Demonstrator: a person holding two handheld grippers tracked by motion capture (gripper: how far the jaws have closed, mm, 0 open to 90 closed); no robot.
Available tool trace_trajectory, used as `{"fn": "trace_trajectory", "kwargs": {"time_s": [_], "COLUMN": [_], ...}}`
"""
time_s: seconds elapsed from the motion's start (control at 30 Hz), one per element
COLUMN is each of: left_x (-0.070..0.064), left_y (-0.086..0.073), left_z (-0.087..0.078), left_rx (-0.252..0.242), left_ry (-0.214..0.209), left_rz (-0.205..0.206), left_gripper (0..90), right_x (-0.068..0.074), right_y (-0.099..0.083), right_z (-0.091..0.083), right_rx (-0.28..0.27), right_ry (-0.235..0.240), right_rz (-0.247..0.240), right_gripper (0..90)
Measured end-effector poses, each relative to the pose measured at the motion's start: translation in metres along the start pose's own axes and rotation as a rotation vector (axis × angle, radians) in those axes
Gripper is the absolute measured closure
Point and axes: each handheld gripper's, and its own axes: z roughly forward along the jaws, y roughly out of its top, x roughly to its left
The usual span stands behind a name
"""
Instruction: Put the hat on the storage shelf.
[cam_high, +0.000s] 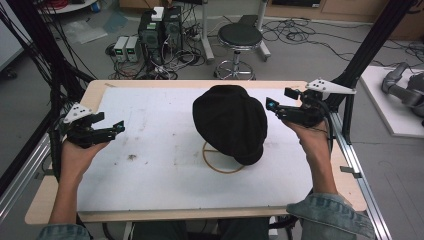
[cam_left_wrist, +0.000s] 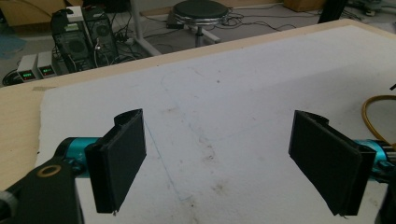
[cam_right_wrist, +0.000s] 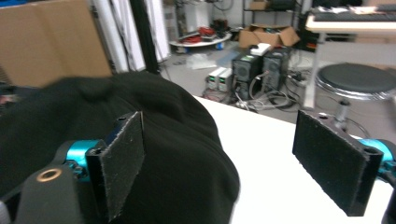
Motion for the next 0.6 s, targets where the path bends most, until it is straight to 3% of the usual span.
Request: {"fn": "trace_trajectory", "kwargs": {"time_s": [0.27,0.6], "left_x": [-0.001,-0.003], "left_y": [0.0,-0.002], "left_z": [0.002,0.002], "left_rx": [-0.008,-0.018], "left_ry": [0.011,0.017], "left_rz": [-0.003,0.012], "left_gripper": [19.1,20.3], "right_x": [-0.014,-0.031], "right_y": [-0.02,-0.049], "right_z": [-0.008,-0.018], "right_rx": [-0.015,-0.02], "right_ry": [-0.1,-0.182], "right_rz": [0.025,0.084], "right_gripper": [12.7,12.1]}}
